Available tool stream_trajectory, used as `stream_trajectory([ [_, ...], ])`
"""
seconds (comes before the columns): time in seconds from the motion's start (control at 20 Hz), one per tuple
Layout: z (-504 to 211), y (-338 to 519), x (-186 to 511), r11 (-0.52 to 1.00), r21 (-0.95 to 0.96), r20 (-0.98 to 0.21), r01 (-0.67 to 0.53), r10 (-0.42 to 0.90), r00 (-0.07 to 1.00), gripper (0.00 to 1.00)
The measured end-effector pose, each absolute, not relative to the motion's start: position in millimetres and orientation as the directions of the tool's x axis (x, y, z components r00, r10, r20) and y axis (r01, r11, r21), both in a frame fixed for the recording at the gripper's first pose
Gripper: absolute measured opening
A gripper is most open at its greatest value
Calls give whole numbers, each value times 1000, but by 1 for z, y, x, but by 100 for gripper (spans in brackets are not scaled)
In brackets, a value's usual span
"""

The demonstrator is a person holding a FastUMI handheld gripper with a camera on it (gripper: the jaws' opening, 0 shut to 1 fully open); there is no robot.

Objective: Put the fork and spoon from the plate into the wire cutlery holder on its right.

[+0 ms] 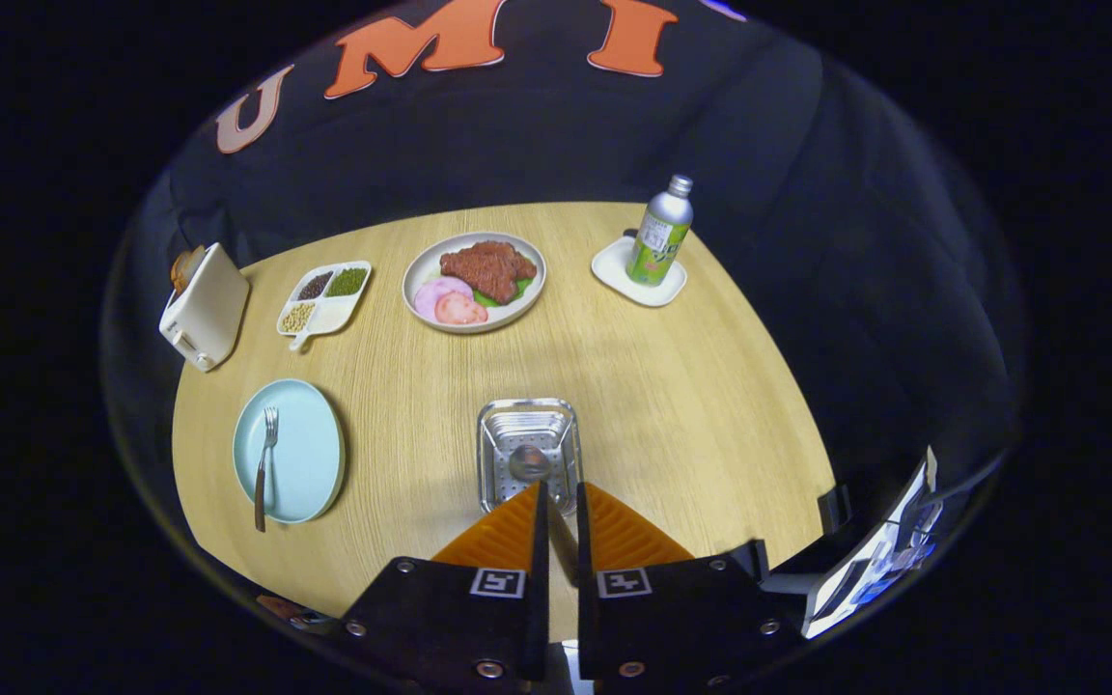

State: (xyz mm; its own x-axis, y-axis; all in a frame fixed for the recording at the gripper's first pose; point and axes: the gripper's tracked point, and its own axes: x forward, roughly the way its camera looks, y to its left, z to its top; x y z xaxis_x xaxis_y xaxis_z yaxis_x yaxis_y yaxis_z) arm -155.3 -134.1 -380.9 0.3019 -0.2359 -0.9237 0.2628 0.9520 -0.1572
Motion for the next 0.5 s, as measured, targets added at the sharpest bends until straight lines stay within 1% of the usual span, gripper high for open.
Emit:
stream_trajectory([
  [0.15, -353, -133, -121, 955, -106, -869, 277, -224, 441, 13],
  [0.25, -328, -133, -100, 958, -82, -812, 274, -224, 540, 17],
  [0.3, -313, -134, -91, 960, -83, -777, 268, -230, 585, 25],
  [0.35, -296, -135, -78, 960, -85, -735, 266, -240, 635, 28],
  [0.4, -278, -133, -67, 962, -77, -687, 263, -242, 685, 38],
  [0.45, -257, -129, -55, 963, -63, -633, 262, -241, 735, 42],
  [0.5, -233, -125, -44, 964, -45, -571, 262, -240, 785, 52],
])
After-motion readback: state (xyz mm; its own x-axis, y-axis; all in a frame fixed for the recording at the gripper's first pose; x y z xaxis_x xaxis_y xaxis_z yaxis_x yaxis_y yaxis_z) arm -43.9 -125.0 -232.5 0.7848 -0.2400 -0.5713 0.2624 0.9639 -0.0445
